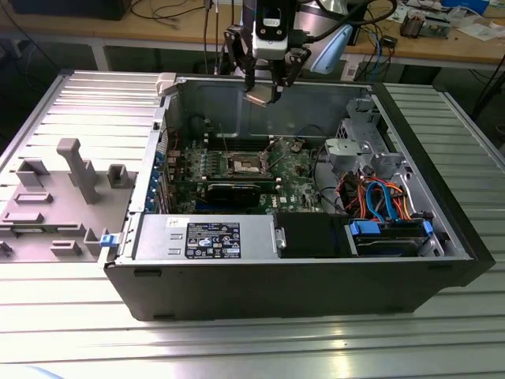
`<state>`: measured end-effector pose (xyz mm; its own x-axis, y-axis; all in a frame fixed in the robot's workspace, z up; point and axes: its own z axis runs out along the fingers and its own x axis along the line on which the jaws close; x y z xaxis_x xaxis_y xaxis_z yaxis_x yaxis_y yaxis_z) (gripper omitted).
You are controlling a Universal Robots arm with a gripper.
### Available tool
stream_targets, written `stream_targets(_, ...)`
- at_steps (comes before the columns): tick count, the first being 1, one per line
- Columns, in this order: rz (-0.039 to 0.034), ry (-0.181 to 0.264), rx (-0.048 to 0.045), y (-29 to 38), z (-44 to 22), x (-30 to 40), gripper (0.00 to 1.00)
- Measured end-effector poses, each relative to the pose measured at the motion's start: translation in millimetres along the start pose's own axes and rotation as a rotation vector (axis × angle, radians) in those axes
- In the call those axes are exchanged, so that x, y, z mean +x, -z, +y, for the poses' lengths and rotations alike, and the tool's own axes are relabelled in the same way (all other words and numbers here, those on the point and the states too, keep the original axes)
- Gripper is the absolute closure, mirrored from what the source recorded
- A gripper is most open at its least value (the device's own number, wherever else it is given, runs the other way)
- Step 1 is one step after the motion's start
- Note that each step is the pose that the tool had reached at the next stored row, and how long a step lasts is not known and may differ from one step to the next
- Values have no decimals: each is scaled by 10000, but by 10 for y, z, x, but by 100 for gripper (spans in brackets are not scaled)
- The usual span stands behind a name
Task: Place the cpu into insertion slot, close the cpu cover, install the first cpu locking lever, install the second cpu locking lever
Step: 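Place the cpu into insertion slot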
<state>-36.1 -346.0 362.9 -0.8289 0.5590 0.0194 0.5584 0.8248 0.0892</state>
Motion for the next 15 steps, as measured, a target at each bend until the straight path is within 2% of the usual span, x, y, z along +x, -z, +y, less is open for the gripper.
stream_targets(3,-16,-170,-4,-2,0,0,46)
stream_targets(15,-29,-321,-7,-3,-1,-1,46)
